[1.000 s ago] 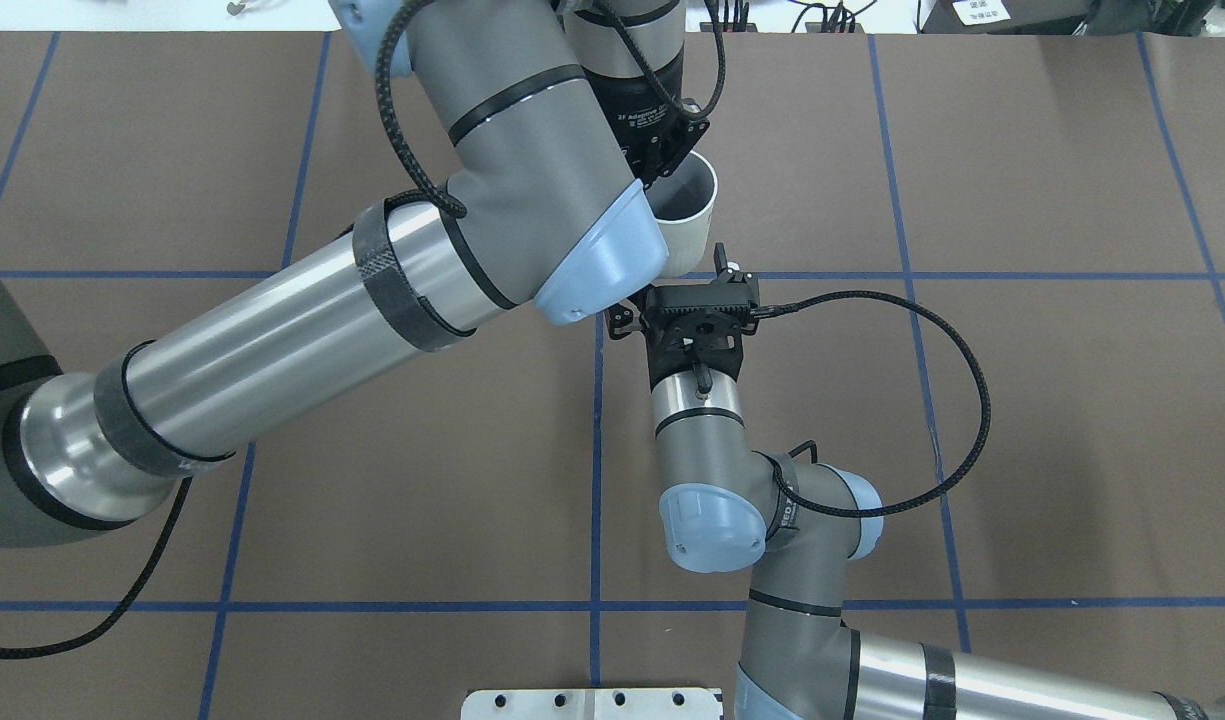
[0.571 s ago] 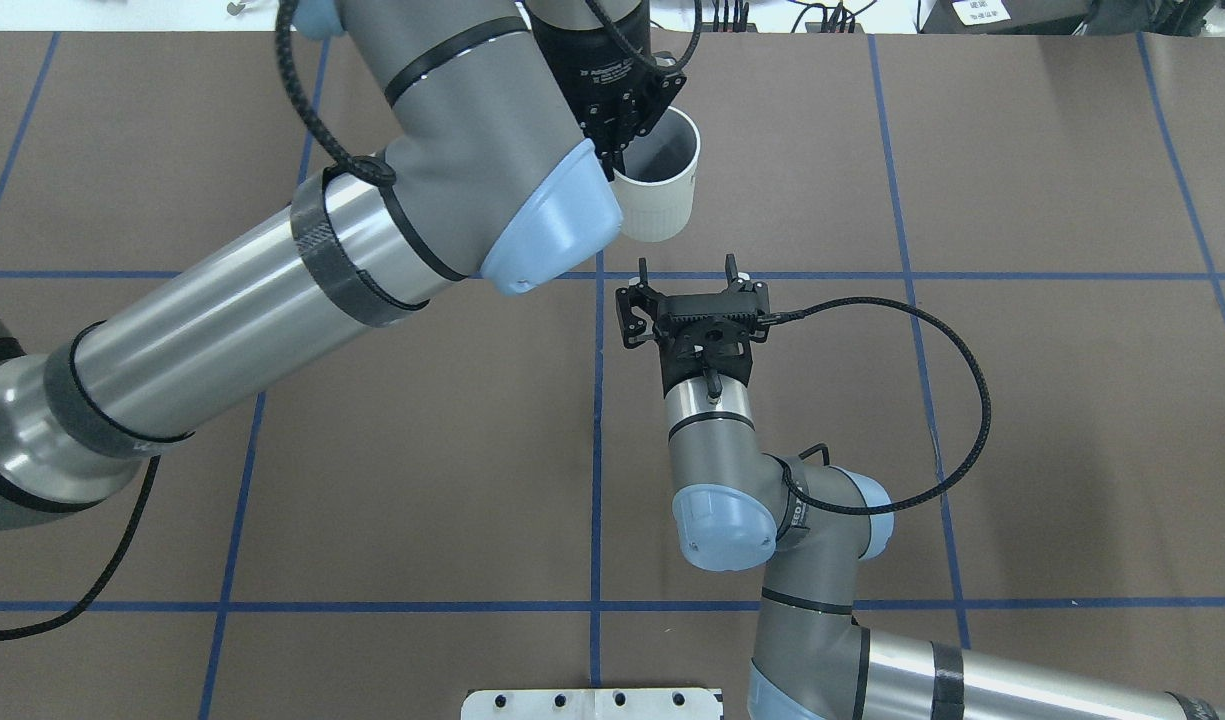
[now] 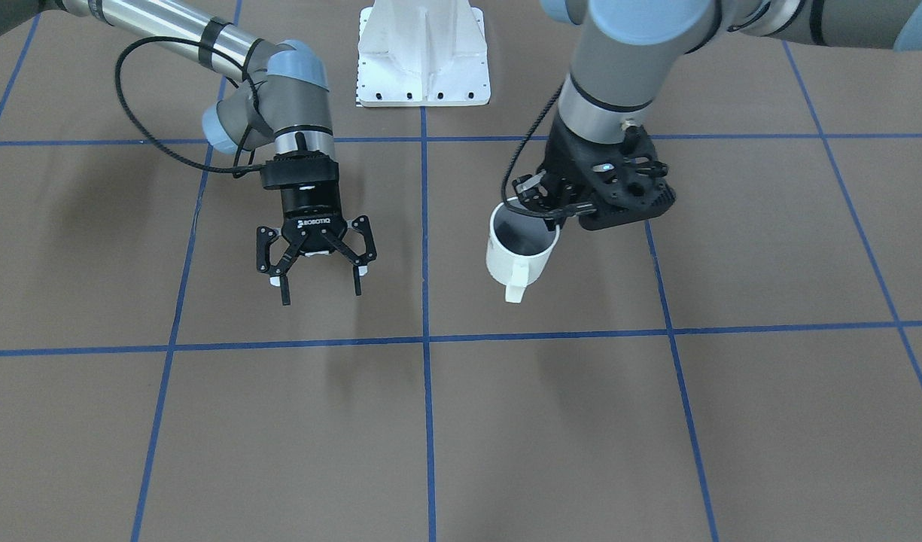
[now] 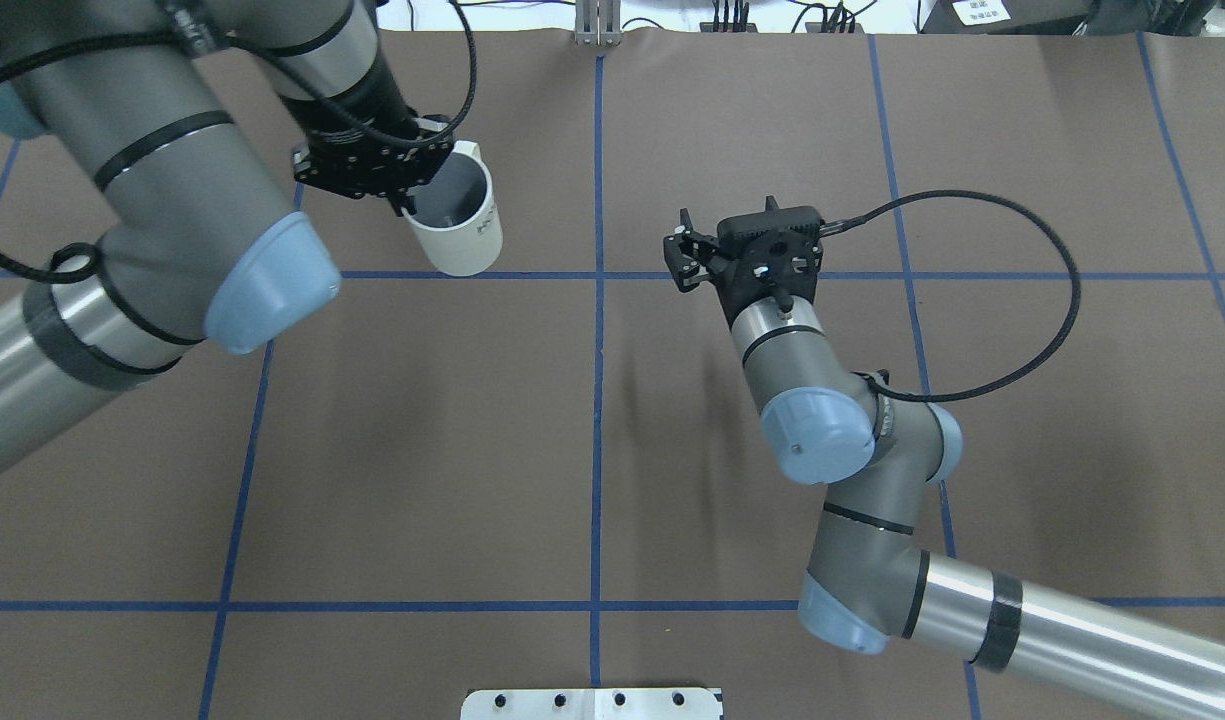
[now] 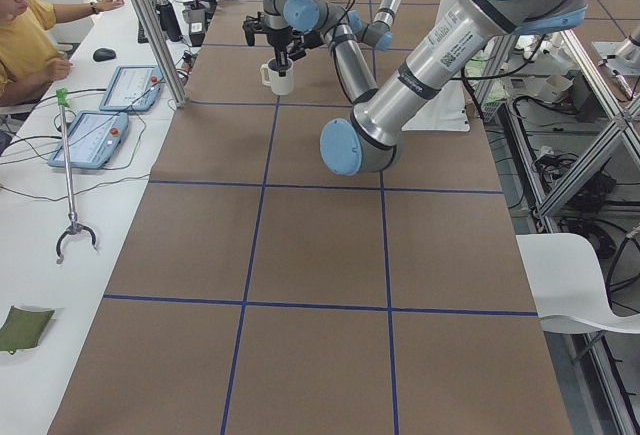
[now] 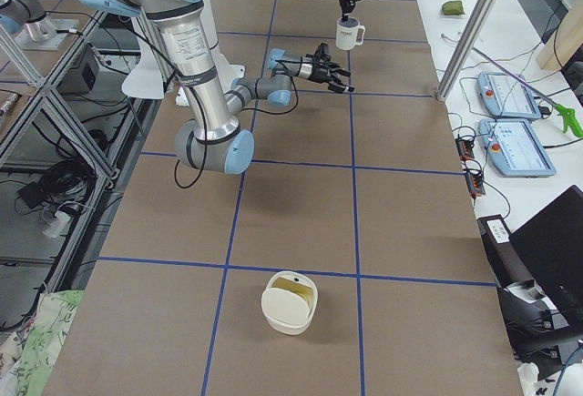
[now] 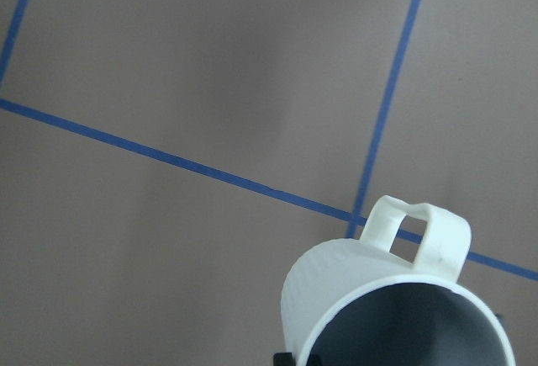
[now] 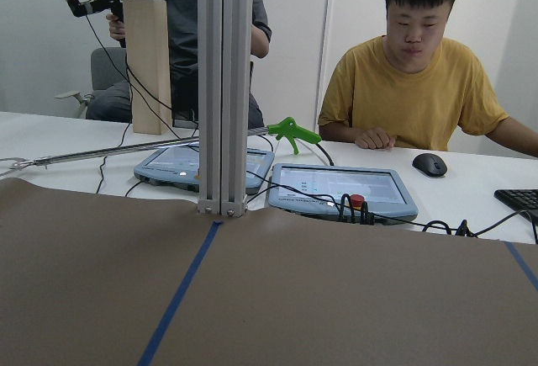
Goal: Left arm hands cup to right arm to dump lemon
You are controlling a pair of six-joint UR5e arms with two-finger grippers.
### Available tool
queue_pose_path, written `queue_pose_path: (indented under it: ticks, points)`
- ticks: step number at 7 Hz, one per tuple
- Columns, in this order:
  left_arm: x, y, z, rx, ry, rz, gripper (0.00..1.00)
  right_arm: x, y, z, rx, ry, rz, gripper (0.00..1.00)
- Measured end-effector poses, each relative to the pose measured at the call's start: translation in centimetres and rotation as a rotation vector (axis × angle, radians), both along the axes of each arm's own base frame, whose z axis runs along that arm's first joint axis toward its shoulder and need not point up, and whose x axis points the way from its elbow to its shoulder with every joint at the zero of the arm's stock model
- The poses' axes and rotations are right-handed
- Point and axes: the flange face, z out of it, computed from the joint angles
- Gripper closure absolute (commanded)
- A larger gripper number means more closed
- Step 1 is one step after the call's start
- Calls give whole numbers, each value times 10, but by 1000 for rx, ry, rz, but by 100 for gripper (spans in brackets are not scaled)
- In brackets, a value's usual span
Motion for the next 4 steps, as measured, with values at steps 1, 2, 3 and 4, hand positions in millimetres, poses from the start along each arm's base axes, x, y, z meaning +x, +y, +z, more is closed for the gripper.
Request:
queue_pose_path:
  ticks: [1, 2, 3, 4]
  points:
    - [-23, 7, 53, 52, -28, 50, 100, 33, -14, 17, -18, -8, -48, 0]
    - [-47, 10, 107, 102, -43, 84, 100, 68, -25, 30, -34, -8, -94, 0]
    - [-73, 12, 161, 150, -54, 107, 100, 104, -36, 40, -44, 13, -144, 0]
    - [-99, 16, 208, 190, -74, 137, 100, 141, -51, 52, -53, 51, -191, 0]
